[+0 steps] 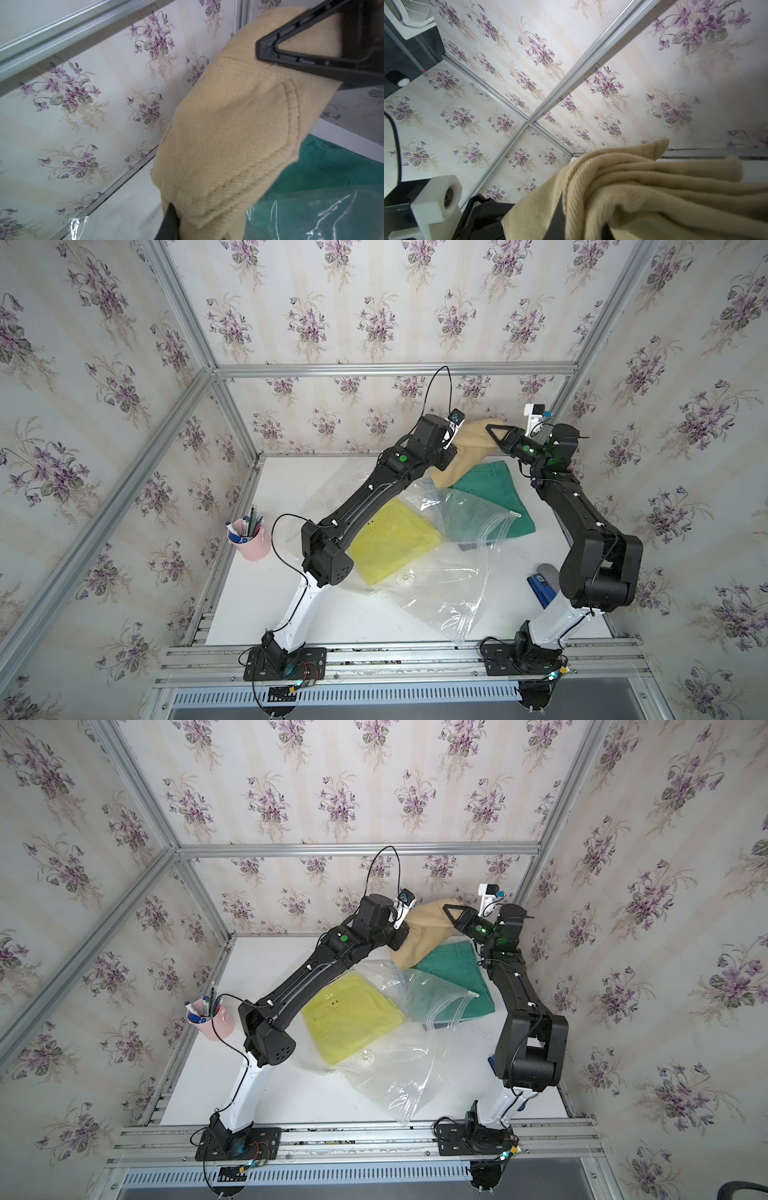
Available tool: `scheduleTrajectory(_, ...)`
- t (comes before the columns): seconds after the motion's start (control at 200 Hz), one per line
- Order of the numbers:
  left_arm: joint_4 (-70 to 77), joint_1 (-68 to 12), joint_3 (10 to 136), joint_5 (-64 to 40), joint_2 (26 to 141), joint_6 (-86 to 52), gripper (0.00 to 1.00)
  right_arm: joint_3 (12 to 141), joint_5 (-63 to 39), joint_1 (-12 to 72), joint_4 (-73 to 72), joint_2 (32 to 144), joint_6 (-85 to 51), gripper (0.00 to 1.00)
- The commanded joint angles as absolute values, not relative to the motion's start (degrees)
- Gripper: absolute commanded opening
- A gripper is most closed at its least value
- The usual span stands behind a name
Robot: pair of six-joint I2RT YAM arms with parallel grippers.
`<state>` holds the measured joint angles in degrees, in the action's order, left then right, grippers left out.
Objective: Take the trousers out of the vacuum bag
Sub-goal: Place the trousers at the center of the board, then adjust the vacuum bag at the center of the board.
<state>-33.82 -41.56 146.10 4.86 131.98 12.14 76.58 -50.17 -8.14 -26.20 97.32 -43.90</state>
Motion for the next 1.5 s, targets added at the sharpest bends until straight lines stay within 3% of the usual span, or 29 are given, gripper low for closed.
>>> scheduleTrajectory(0.0,-31.2,-41.7,146.1,7.7,132.0,9.7,0.0,73.2,-49.1,-10.9,-32.9,95.2,-45.1,0.0)
scheduleTrajectory(0.475,-33.0,-44.9,145.0,3.8,132.3,8.7,0.02,58.8,-50.0,-17.2,-34.0,88.3,-45.5,0.0)
scheduleTrajectory(0.814,-31.6,-48.0,130.9,2.0,128.2,7.3,0.09,48.8,-46.9,-19.9,-21.3,81.8,-39.1,0.0)
scheduleTrajectory(0.899,-29.8,-48.8,125.6,2.5,126.0,6.3,0.2,47.0,-44.9,-20.0,-17.8,79.8,-37.2,0.0)
scheduleTrajectory(0.989,-29.3,-49.3,119.9,1.7,123.0,4.1,0.62,45.8,-42.4,-20.2,-13.6,77.8,-35.1,0.0)
scheduleTrajectory(1.094,-27.4,-49.4,110.1,0.0,117.3,0.9,0.99,44.0,-40.4,-20.4,-10.9,76.3,-33.9,0.0)
scheduleTrajectory(1.274,-26.5,-49.4,94.5,-1.6,105.9,-5.3,1.0,42.6,-39.1,-21.0,-9.0,76.4,-33.7,0.0)
scheduleTrajectory(1.494,-29.7,-49.2,80.3,3.6,98.5,-16.1,1.0,41.7,-38.3,-21.5,-8.4,75.6,-33.7,0.0)
